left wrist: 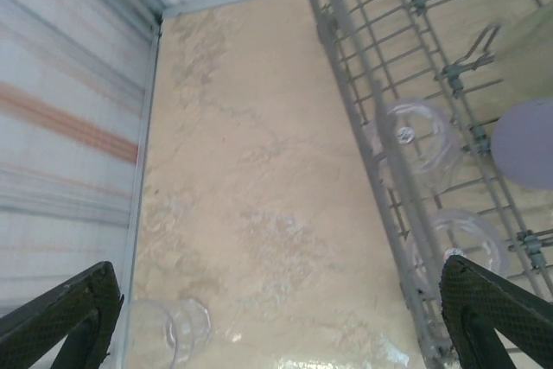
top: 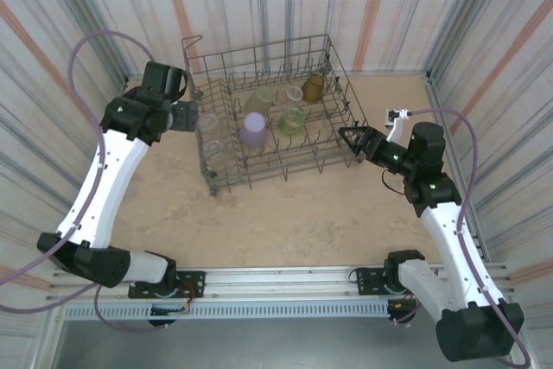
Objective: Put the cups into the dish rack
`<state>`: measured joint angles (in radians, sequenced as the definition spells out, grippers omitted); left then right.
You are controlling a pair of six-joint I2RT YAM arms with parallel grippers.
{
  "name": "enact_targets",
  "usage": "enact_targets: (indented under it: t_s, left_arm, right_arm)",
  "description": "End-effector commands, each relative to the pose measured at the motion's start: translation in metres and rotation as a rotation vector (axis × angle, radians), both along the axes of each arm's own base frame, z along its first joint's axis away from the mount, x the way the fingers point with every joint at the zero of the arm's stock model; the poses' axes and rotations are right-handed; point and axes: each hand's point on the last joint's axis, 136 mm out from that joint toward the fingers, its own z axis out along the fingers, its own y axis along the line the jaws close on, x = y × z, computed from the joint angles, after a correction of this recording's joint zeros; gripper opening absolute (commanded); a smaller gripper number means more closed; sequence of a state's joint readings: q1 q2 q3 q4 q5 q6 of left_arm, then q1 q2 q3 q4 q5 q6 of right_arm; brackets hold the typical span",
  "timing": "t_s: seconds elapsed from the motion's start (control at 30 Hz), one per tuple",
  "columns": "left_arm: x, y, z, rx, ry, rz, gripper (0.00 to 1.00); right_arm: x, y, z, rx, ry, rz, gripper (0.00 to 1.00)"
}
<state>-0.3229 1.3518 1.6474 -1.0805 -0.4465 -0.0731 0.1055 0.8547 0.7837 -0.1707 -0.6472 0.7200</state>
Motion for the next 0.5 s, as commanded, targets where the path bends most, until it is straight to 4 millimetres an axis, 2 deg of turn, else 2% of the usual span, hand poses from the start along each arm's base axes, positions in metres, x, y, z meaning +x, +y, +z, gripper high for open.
enact_targets:
  t_s: [0.0, 0.2, 0.47]
  left_arm:
    - [-0.025, 0.018, -0.005, -0.036, 0.02, 0.089, 0.99]
    - [-0.047, 0.044, -0.032, -0.096, 0.082, 0.207, 0.99]
    - [-0.056, 0.075, -0.067, -0.172, 0.14, 0.333, 0.99]
  right_arm:
    - [-0.008, -0.002, -0.01, -0.039, 0.007, -0.001, 0.99]
    - [-0.01, -0.004, -0.012, -0.072, 0.002, -0.003, 0.99]
    - [-0.018, -0.007, -0.016, -0.089, -0.001, -0.014, 0.99]
